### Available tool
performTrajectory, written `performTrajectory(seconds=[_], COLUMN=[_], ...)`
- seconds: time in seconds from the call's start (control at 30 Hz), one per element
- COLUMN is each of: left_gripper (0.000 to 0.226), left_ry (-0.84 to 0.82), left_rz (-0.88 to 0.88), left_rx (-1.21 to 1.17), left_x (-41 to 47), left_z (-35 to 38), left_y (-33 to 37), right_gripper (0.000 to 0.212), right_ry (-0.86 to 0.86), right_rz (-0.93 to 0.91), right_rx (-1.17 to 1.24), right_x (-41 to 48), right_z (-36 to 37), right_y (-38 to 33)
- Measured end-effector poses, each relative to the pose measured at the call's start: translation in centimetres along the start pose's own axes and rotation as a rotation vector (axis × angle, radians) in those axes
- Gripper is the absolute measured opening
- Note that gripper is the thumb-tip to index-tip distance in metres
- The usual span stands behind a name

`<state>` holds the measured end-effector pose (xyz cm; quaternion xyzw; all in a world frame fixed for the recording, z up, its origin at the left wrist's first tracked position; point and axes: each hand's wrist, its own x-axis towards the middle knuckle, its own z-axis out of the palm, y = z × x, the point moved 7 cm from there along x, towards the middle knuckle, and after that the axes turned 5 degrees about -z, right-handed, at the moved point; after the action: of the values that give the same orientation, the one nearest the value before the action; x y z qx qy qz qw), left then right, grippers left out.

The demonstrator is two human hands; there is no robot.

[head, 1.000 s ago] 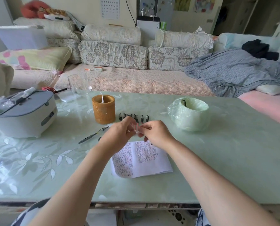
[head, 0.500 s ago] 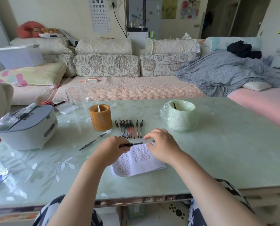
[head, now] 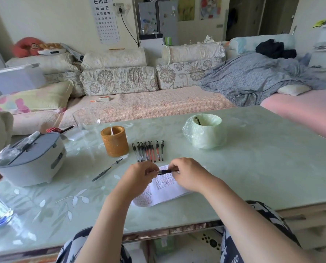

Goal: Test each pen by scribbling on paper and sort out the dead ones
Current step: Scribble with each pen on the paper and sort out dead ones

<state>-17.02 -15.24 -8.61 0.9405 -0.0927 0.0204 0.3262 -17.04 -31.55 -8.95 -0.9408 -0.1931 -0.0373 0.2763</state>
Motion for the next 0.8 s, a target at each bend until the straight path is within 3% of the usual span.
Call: performTrajectory(seconds=[0.3,0.47,0.63,0.8], left_gripper=[0.006,0.012,0.01,0.01], left_ry=[-0.012,-0.039,-0.033,-0.016], left_rz=[-0.009,-0.023,-0.016,0.021], left_rx=[-0.212,-0.292,-0.289,-0.147], left_x=[0.5,1.1,1.6,1.8], left_z=[0.3,0.7,0.7,1.5], left_y=[0.8,0.7,0.7,0.6], right_gripper=[0.024,0.023,0.026,0.029], right_ry=[-0.081,-0.059,-0.044,-0.121], right_rz=[-0.061,-0.086,-0.074,0.012], right_rx=[0.076,-0.064,-0.121,0.07], right_x=[1.0,1.2,1.2,1.3], right_z=[1.3,0.4,0.0,1.5], right_y=[-0.9,-0.8,-0.4,1.7])
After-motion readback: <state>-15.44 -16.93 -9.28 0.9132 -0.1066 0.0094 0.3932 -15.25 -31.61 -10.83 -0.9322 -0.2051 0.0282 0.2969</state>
